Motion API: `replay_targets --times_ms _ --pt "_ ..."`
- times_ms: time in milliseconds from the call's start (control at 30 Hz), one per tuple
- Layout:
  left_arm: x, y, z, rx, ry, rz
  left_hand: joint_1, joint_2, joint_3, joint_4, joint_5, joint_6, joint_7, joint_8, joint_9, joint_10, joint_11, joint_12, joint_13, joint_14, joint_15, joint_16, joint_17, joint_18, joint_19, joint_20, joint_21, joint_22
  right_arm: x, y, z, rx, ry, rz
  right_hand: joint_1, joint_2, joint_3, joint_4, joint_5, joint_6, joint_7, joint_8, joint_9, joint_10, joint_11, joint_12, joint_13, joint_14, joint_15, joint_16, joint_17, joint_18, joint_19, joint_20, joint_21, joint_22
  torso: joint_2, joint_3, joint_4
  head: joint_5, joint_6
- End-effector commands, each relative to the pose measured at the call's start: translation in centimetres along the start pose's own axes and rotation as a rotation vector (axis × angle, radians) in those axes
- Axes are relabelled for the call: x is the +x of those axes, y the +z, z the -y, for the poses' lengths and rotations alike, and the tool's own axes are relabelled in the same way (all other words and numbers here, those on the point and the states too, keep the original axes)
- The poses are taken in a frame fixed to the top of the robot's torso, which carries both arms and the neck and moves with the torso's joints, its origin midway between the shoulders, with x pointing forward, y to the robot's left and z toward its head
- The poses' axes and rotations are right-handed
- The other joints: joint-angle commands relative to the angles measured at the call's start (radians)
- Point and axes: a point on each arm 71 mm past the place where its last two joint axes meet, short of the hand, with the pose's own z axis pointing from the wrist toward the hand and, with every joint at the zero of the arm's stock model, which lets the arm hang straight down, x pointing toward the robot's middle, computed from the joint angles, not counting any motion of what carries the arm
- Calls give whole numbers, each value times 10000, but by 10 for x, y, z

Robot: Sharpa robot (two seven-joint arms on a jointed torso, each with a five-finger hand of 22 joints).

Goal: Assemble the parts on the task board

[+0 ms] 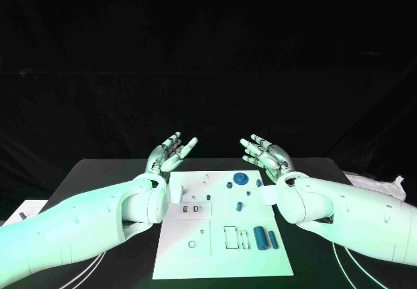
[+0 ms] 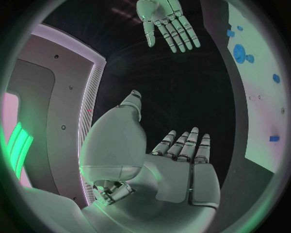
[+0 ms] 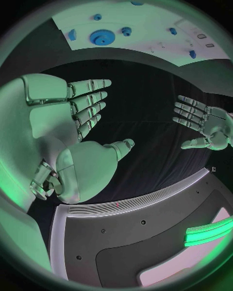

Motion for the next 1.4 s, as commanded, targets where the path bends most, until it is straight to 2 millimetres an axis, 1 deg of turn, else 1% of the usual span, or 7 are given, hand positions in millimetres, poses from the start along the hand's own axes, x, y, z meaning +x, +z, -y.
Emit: replay_targets --times_ms 33,167,300,467,567,667,1400 --pt "8 2 3 360 -265 -1005 552 -30 54 168 59 171 1511 53 27 96 177 53 29 213 114 75 30 203 53 179 76 22 15 1 1 328 -285 -2299 823 136 70 -237 90 455 1460 112 55 568 91 116 55 478 73 96 47 208 394 94 138 61 4 -6 3 1 -5" --pt "8 2 3 361 -265 -1006 611 41 139 161 41 276 1530 71 40 211 200 70 42 377 125 103 52 231 145 187 113 45 17 2 1 472 -441 -2919 1341 180 177 -622 54 1610 1400 273 169 1877 41 265 151 1501 2 191 117 395 1348 83 421 196 4 -6 3 1 -5" --pt "8 2 3 361 -265 -1006 822 339 378 139 -26 933 1568 194 117 1029 284 206 129 1617 177 375 214 271 886 182 401 211 18 2 2 535 -512 -3166 1933 158 359 -1118 35 3545 1251 579 338 4536 -64 662 326 4387 -146 637 317 777 3027 64 976 429 4 -6 3 1 -5" --pt "-11 -3 7 754 -149 -744 1177 834 616 26 -112 3215 1538 697 367 3910 186 749 368 4876 -98 1252 595 513 4800 161 2022 1039 -7 8 -7 -791 -2691 -2089 2084 167 522 -1322 -7 5861 1066 865 457 6327 -360 898 336 6150 -514 946 340 1130 3977 41 1445 535 273 -48 -58 92 -45" --pt "-15 -6 9 762 -173 -782 1325 1087 553 -118 -110 4892 1380 971 466 6465 -114 1178 467 6199 -483 1591 672 909 6133 100 2677 1249 -10 9 -12 -1081 -3223 -2065 2125 121 630 -1419 -81 6595 986 843 436 6706 -469 823 311 6584 -620 927 327 1157 4247 -18 1561 524 381 -34 -24 51 -34" --pt "-18 -10 11 688 -239 -897 1470 1197 488 -308 -132 6508 1218 1301 576 7309 -312 1346 486 7102 -719 1800 782 993 6955 -53 3050 1360 -14 10 -17 -1363 -3809 -2063 2200 51 775 -1557 -138 6945 916 790 421 7059 -564 769 312 7020 -742 951 356 1168 4515 -111 1689 531 480 -32 21 0 -5" --pt "-24 -54 43 -99 -1197 -2041 1585 1549 205 -703 -131 8158 625 1158 464 9607 -1027 1066 645 9706 -1578 2083 2099 975 9358 -938 4073 1690 -13 14 -58 -2881 -13073 -2846 1944 -1040 2447 -2306 -547 8770 214 498 445 9529 -1471 373 326 10903 -2009 1549 1239 1122 7029 -1535 4708 2015 1809 -105 275 -530 603"
